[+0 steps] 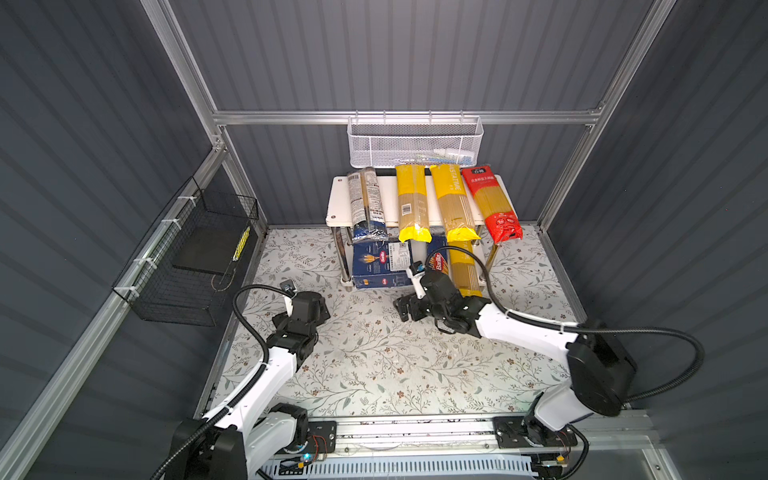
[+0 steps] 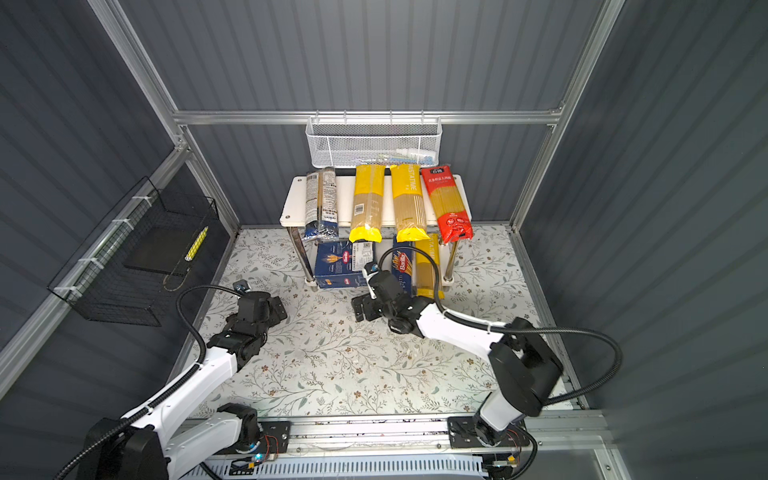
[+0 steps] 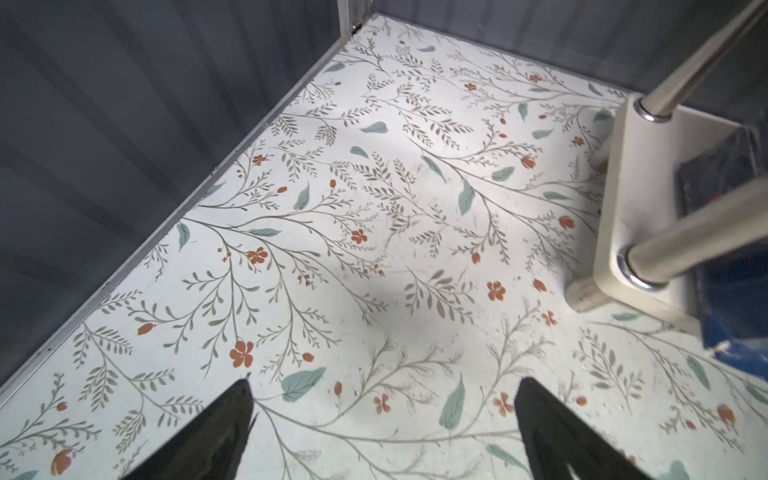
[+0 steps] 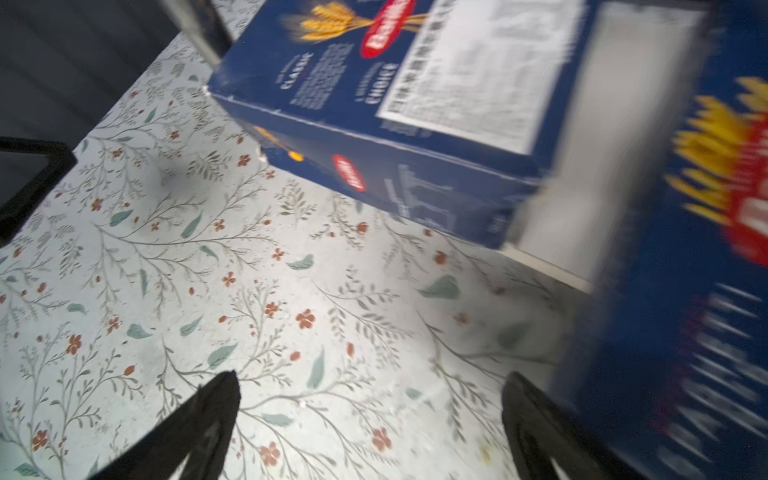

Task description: Place and organize the pasta boxes and bags onto the shelf

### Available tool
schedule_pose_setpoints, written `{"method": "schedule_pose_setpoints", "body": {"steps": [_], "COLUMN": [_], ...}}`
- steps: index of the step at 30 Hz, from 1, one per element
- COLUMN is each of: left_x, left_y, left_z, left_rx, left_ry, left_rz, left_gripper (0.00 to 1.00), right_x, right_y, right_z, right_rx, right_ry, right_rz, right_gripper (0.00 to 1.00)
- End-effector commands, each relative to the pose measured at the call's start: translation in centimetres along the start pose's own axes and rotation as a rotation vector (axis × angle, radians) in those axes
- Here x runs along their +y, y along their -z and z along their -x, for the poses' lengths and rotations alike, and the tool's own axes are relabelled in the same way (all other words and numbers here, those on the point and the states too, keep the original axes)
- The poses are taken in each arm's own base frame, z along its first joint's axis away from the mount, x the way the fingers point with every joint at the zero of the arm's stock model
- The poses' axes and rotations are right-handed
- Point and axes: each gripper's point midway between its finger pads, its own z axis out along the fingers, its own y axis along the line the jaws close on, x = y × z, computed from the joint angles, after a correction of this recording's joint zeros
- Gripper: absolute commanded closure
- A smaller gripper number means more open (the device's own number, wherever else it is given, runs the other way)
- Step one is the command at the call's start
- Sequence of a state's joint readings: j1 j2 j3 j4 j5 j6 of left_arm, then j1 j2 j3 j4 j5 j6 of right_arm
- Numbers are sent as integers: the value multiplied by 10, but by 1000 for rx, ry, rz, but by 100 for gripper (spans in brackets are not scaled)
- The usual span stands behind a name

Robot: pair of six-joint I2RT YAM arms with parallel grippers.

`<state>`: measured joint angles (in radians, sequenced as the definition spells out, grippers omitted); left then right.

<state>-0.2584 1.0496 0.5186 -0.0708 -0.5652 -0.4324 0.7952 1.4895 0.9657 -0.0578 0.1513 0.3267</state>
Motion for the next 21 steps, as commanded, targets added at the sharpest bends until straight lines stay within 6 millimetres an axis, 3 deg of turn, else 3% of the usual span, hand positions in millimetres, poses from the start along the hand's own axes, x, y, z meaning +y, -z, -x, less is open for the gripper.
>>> {"method": "schedule_pose_setpoints", "body": {"steps": [1,6,9,16,21], "left_x": [-12,-5,-5,4,-27], "left_y": [-13,-35,-39,-82,-101], "left_z": [17,21,29,15,14], "left_rx": [-90,-98,-188,-148,-157], "left_ry": [-34,-106,-128,-153,-238], "left_rz": [-43,48,51,113,-40], "left_gripper": [1,1,1,1,1], "right_x": [-69,-152,-190,-260,-303], "right_y": [36,88,115,153,164], "right_z": [-26,-73,-82,-81,-66], "right_rx": [24,41,-24,-212,-366], "right_ry": [-70,-231,-313,-456,-368], "right_rz": [-272,-509,-599,-737,-862], "right_gripper": [1,1,1,1,1]}}
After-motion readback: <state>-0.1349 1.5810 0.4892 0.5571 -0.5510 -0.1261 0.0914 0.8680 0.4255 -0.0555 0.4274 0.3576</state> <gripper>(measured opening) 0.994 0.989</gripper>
